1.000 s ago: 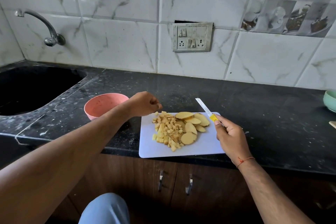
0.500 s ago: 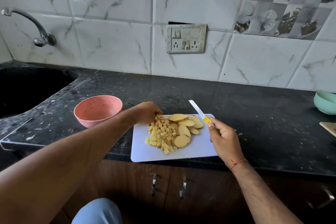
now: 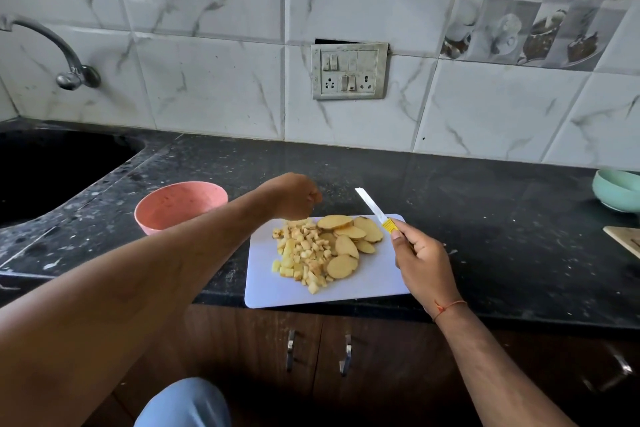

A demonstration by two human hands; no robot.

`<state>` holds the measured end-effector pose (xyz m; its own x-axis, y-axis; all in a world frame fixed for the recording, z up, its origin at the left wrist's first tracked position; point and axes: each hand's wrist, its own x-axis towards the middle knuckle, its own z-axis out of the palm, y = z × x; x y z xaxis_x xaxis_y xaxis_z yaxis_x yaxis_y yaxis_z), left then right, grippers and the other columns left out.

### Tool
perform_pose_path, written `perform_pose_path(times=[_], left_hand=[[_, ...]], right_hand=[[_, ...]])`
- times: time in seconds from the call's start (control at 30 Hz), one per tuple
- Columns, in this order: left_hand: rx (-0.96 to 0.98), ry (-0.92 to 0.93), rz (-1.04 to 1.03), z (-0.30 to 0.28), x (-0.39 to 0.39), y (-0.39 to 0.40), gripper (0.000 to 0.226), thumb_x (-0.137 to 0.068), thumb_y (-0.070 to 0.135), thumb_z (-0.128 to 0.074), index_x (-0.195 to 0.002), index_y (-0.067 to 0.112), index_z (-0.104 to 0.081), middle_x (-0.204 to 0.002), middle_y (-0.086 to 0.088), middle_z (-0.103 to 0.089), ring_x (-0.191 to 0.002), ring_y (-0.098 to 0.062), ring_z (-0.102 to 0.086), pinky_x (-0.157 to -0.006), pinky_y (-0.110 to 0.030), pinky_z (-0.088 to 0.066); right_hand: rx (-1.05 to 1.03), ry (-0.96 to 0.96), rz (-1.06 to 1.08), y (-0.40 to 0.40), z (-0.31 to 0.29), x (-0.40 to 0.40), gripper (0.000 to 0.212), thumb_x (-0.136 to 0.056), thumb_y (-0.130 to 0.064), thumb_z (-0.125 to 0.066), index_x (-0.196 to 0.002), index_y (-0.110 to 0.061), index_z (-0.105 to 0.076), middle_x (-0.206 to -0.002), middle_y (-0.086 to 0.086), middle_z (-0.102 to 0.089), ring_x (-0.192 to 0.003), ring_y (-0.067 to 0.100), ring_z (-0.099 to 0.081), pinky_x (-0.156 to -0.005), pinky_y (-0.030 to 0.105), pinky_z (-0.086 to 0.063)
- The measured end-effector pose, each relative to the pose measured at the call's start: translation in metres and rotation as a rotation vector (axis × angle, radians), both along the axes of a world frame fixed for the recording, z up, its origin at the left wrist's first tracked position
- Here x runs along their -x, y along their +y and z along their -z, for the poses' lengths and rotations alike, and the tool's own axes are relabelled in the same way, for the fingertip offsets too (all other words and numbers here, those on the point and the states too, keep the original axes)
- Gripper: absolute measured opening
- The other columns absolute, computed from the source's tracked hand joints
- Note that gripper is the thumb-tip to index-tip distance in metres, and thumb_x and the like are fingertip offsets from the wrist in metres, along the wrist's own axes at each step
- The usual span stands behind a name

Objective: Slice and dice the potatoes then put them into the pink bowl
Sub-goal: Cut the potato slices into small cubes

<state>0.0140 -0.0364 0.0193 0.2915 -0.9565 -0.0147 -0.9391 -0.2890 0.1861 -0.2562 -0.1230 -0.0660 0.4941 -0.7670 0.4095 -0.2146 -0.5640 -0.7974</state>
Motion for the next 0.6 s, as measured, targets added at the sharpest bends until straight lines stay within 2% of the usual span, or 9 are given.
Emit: perform_pose_path(times=[0.07, 0.13, 0.27, 0.47, 0.6], left_hand=[[-0.032, 0.043, 0.090, -0.005, 0.009, -0.007, 0.042, -0.104, 0.030, -0.060, -0.145, 0.028, -0.065, -0.144, 0.003, -0.066, -0.130, -0.021, -0.062, -0.103, -0.031, -0.047], [-0.118, 0.051, 0.179, -0.006, 0.015, -0.014, 0.054, -0.100, 0.043, -0.069, -0.151, 0.027, -0.058, -0.148, 0.004, -0.063, -0.134, -0.020, -0.060, -0.106, -0.032, -0.045], [-0.192, -0.013, 0.231, -0.003, 0.023, -0.026, 0.061, -0.094, 0.039, -0.079, -0.149, 0.022, -0.060, -0.143, 0.004, -0.067, -0.127, -0.018, -0.063, -0.098, -0.027, -0.042], [-0.165, 0.055, 0.213, -0.001, 0.020, -0.028, 0.058, -0.088, 0.037, -0.085, -0.140, 0.019, -0.068, -0.133, 0.003, -0.072, -0.115, -0.015, -0.067, -0.095, -0.027, -0.048], [-0.018, 0.153, 0.126, 0.000, 0.019, -0.025, 0.055, -0.081, 0.035, -0.091, -0.131, 0.022, -0.071, -0.121, 0.005, -0.073, -0.105, -0.016, -0.069, -0.090, -0.029, -0.056]], right_hand=[[-0.009, 0.001, -0.005, 0.000, 0.000, 0.000, 0.030, -0.108, -0.024, -0.055, -0.133, -0.030, -0.069, -0.060, -0.025, -0.058, -0.057, 0.003, -0.050, -0.060, 0.019, -0.044], [-0.009, -0.001, -0.003, -0.001, 0.000, 0.000, 0.031, -0.108, -0.024, -0.055, -0.135, -0.026, -0.069, -0.063, -0.030, -0.059, -0.062, -0.001, -0.055, -0.061, 0.013, -0.042], [-0.032, -0.003, -0.002, 0.001, 0.000, -0.001, 0.032, -0.107, -0.026, -0.055, -0.136, -0.027, -0.067, -0.069, -0.037, -0.060, -0.071, -0.007, -0.059, -0.064, 0.012, -0.044], [-0.025, 0.002, 0.003, 0.001, 0.000, -0.001, 0.032, -0.107, -0.027, -0.055, -0.137, -0.027, -0.066, -0.072, -0.037, -0.061, -0.074, -0.007, -0.059, -0.066, 0.014, -0.045], [-0.035, 0.000, 0.001, 0.001, 0.000, 0.000, 0.033, -0.107, -0.027, -0.055, -0.138, -0.025, -0.066, -0.071, -0.037, -0.061, -0.073, -0.007, -0.059, -0.068, 0.015, -0.044]])
